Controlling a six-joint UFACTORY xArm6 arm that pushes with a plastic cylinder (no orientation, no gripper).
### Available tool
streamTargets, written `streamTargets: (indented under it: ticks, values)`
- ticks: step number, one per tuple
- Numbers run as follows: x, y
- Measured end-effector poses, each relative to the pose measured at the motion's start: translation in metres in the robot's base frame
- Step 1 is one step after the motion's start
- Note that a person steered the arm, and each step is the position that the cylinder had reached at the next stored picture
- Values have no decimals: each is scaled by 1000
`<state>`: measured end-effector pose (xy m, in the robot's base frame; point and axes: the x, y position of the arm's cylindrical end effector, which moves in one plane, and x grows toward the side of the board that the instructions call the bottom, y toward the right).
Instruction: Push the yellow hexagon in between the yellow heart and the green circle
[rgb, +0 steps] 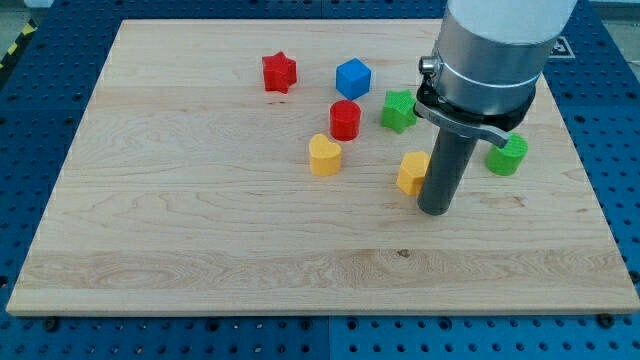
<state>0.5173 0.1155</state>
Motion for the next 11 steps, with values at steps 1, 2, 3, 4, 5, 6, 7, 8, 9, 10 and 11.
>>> streamTargets:
  ticks: [1, 2, 3, 4, 5, 6, 7, 8, 9, 10, 11]
  values:
    - [0, -11]
    - [0, -28]
    - [0, -28]
    - [-4, -28]
    - [-7, -28]
    - [-8, -28]
    - [-22, -28]
    - [-30, -28]
    - [-31, -28]
    - [-37, -28]
    - [-37, -33]
